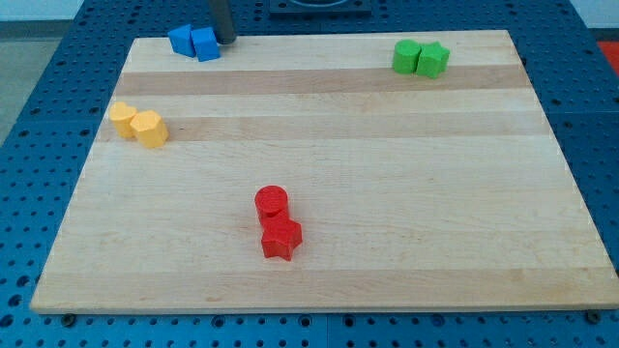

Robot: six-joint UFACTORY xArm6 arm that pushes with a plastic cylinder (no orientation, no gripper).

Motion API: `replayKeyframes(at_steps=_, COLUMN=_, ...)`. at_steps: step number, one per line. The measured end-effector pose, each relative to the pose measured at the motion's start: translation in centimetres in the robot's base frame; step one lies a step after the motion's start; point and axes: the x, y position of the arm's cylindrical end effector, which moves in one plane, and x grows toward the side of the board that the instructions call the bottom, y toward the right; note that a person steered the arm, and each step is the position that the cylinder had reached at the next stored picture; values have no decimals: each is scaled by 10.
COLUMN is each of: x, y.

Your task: Nudge the green circle a bit down

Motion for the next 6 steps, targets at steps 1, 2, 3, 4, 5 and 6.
replayKeyframes(at_steps=1, x=0, y=-30)
replayKeyframes(at_steps=2, x=6, y=0)
replayKeyframes(at_steps=3, x=22, y=107)
replayKeyframes(at_steps=4, x=24, y=227)
replayKeyframes(at_steps=5, x=47, y=314)
replayKeyframes(at_steps=6, x=72, y=314)
